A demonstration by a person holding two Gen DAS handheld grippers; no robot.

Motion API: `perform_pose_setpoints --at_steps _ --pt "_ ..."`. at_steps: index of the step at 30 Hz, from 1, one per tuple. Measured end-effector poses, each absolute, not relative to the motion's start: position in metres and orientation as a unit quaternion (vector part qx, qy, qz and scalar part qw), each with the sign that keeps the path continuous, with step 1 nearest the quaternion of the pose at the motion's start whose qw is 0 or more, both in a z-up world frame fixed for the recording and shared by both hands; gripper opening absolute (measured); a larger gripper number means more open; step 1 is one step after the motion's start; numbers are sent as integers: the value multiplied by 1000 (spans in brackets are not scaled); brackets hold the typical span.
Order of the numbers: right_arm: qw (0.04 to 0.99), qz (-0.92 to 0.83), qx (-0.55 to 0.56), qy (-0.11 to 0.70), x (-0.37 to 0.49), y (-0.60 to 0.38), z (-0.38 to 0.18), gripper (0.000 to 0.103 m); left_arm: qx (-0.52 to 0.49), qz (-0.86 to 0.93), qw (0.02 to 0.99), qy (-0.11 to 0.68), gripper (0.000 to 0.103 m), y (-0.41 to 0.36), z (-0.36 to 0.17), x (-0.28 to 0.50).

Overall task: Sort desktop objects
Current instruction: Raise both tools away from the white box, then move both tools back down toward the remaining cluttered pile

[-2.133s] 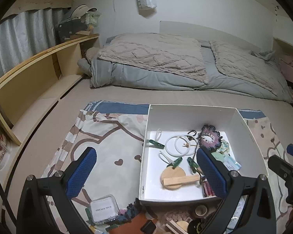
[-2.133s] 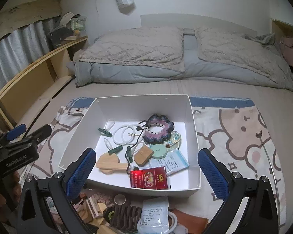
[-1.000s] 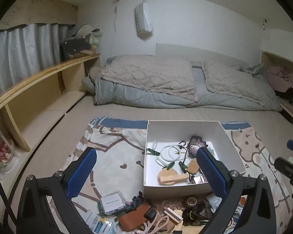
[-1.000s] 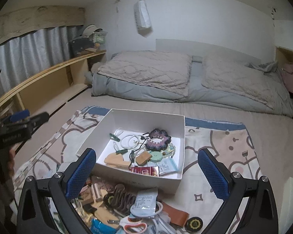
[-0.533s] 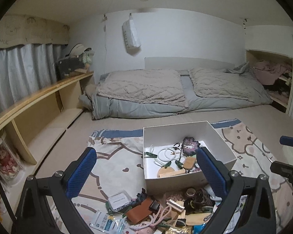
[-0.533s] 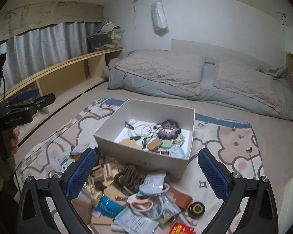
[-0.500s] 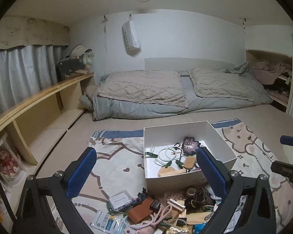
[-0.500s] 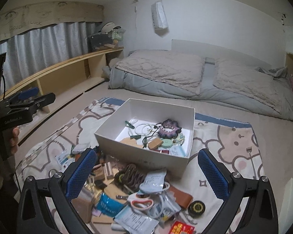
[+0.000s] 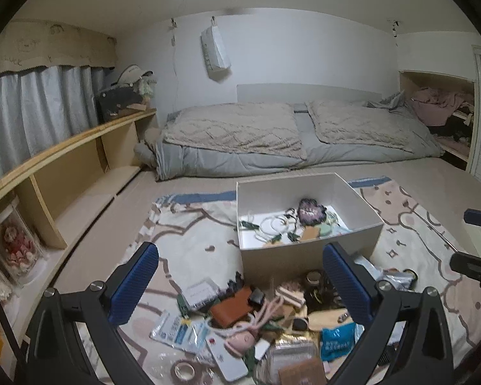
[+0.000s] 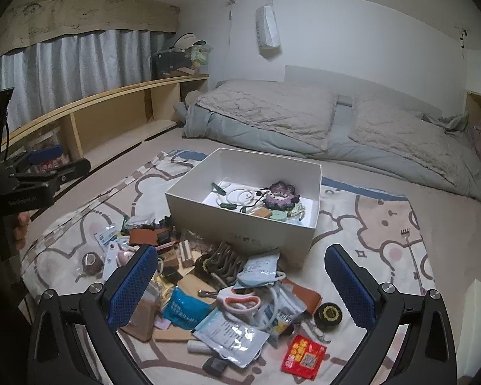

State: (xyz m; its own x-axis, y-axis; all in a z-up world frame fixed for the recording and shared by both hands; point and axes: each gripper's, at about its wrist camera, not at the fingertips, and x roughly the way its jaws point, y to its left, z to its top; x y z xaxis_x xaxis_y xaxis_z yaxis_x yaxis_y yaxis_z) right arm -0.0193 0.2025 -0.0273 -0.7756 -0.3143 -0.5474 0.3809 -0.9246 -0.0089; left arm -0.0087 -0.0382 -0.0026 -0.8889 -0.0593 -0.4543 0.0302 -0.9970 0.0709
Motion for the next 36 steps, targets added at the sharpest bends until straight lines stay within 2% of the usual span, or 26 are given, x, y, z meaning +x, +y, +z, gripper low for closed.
perform_pose_setpoints --at_steps 5,12,24,36 --pt "157 -951 255 79 -4 196 -29 103 244 -969 17 -25 103 -39 -13 6" --pt "114 -958 257 61 13 195 -42 103 236 -970 51 -21 103 -48 -35 27" --pt "70 -961 267 34 43 184 -95 103 279 -955 98 22 103 -68 -90 52" --pt "55 -941 332 43 35 184 -157 103 364 -924 120 -2 103 -61 -149 49"
